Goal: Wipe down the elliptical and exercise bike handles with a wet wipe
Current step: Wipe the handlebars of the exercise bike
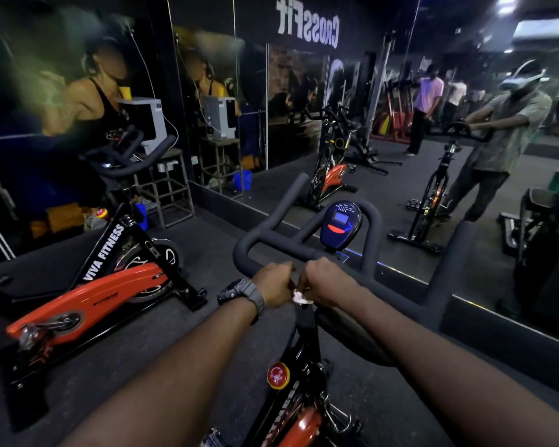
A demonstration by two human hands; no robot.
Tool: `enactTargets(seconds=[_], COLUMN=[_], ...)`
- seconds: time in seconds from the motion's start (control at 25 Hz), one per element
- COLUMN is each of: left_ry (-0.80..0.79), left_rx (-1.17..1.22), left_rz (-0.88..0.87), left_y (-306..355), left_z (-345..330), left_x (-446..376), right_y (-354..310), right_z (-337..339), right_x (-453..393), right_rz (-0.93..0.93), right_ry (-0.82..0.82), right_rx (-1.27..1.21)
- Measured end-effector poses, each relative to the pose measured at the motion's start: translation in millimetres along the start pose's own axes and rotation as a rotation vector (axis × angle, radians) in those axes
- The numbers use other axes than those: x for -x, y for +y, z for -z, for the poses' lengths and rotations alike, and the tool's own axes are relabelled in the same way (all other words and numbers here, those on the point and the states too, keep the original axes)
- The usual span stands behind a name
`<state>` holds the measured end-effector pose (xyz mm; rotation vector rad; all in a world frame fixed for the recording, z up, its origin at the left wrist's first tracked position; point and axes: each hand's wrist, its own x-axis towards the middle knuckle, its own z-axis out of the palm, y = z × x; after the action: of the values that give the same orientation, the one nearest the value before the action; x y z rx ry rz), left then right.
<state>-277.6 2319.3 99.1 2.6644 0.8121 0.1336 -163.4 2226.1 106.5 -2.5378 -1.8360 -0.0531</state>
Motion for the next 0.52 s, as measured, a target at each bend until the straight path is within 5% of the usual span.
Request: enactTargets(seconds=[0.4, 0.52], left_ry=[0.030, 0.074], left_rx=[-0.001, -0.073], left_rz=[-0.061, -0.153], left_y=[-7.7, -9.2], left_z=[-3.6, -5.3], left_x=[6.6, 11.5], right_y=[2.1, -0.2], right_z=[8.1, 6.0], right_x=[1.6, 3.2], right_rz=[-0.073, 0.055], right_ry=[0.048, -0.025], right_rx=[0.021, 0.010])
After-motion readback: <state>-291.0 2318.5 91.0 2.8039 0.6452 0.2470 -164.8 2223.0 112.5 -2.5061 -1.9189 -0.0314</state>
